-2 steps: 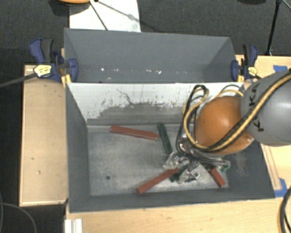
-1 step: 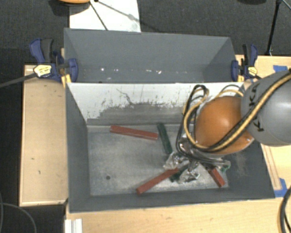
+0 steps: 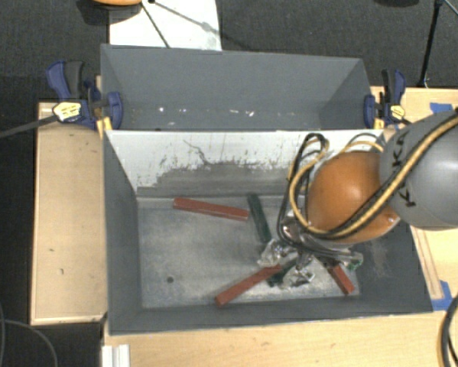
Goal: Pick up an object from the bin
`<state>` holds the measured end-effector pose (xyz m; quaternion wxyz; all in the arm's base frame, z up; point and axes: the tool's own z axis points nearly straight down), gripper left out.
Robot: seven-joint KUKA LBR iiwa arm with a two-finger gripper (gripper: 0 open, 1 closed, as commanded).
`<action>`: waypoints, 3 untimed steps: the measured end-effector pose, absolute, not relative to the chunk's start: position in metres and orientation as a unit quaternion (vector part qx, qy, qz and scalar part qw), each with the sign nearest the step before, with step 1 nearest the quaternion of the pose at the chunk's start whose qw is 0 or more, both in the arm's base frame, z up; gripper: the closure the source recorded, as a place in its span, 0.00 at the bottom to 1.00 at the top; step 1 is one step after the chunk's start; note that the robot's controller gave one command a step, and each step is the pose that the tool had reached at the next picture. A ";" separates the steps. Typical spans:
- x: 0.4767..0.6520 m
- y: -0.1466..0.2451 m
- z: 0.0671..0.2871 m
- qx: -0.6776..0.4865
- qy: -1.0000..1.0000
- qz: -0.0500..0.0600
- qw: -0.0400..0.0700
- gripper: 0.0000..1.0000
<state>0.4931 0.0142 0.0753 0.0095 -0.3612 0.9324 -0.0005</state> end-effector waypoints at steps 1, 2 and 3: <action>0.491 0.014 0.082 -0.361 0.933 0.001 0.003 1.00; 0.490 0.014 0.101 -0.360 0.933 0.002 -0.001 1.00; 0.491 0.014 0.117 -0.360 0.933 0.000 0.001 1.00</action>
Offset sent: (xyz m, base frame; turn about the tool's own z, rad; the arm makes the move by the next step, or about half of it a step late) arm 0.0000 0.0002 0.0700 0.0001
